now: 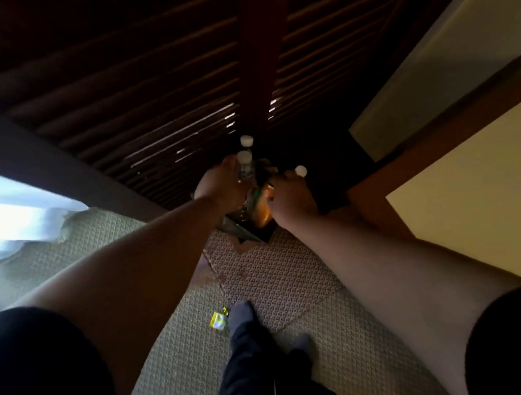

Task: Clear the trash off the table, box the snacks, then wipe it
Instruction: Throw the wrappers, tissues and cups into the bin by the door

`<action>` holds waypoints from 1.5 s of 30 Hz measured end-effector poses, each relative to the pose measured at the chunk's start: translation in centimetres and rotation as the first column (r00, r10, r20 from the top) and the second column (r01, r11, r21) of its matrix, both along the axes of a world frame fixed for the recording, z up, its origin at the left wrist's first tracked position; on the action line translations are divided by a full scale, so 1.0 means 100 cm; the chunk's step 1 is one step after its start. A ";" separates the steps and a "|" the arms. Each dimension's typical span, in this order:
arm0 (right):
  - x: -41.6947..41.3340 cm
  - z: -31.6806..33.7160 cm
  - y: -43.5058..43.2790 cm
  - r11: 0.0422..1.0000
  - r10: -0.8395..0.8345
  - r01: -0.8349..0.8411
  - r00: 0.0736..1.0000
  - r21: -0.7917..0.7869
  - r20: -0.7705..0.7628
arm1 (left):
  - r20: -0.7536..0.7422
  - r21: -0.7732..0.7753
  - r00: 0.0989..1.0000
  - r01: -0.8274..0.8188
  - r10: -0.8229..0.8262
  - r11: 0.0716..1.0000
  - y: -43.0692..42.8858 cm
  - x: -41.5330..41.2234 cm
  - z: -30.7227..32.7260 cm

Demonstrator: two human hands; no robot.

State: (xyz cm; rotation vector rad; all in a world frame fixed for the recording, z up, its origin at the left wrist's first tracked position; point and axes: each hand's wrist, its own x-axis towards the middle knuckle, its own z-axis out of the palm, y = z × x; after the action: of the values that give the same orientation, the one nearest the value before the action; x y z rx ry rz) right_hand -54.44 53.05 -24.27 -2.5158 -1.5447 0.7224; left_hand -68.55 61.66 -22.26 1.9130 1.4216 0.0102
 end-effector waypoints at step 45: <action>-0.115 -0.464 -0.222 0.903 0.374 -0.408 0.900 -0.135 -0.222 | -0.355 -0.355 0.930 -0.042 -0.094 0.934 -0.315 -0.196 -0.565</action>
State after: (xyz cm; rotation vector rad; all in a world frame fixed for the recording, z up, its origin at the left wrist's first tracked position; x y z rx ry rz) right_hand -65.89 30.89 -70.65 -2.1752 -2.0191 1.1656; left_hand -88.12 30.19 -78.74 1.6803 1.5117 -0.6114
